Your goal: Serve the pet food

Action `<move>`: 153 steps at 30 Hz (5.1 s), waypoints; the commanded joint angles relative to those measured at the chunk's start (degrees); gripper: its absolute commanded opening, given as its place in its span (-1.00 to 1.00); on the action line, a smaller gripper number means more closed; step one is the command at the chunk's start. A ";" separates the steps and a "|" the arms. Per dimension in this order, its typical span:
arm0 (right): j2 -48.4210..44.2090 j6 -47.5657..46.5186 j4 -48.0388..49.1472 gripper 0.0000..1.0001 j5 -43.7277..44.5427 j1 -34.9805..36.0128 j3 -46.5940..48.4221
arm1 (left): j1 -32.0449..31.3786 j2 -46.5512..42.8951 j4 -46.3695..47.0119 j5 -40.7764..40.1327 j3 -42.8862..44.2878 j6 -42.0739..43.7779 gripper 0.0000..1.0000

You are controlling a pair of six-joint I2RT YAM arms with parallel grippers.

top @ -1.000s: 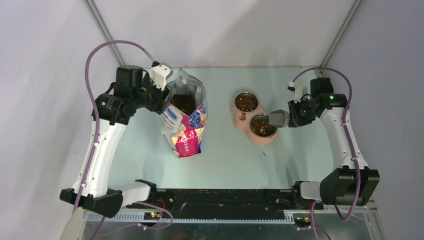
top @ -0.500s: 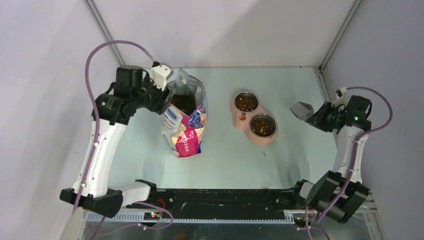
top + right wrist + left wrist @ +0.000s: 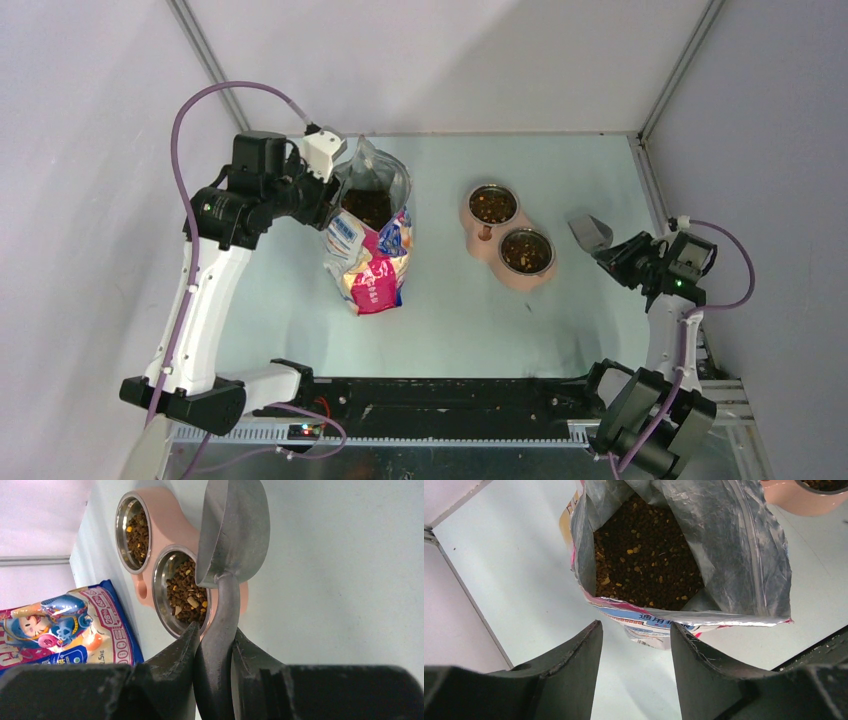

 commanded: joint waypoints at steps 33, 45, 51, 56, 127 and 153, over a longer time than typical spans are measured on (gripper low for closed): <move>0.32 4.88 -10.05 -0.01 -0.31 0.06 -5.02 | 2.24 -5.93 -0.70 2.51 -1.47 0.25 0.20; -4.23 2.79 -32.15 0.21 -2.94 -0.85 -4.83 | 2.72 -6.33 -0.42 3.91 -2.26 0.35 0.20; -2.92 2.60 -34.36 0.34 2.06 -3.10 -1.35 | 2.72 -6.47 -0.54 4.20 -2.25 0.37 0.20; -1.49 -0.73 -27.30 0.44 3.88 0.06 8.99 | 2.72 -7.07 -0.50 3.75 -2.79 0.59 0.20; 53.56 -10.25 -17.31 -1.00 47.40 74.60 94.10 | -12.36 -24.11 17.40 9.29 -28.05 -5.69 0.27; 47.49 -19.23 -9.94 0.15 0.91 58.33 81.99 | -20.10 -20.72 22.36 -5.16 -30.36 3.51 -0.76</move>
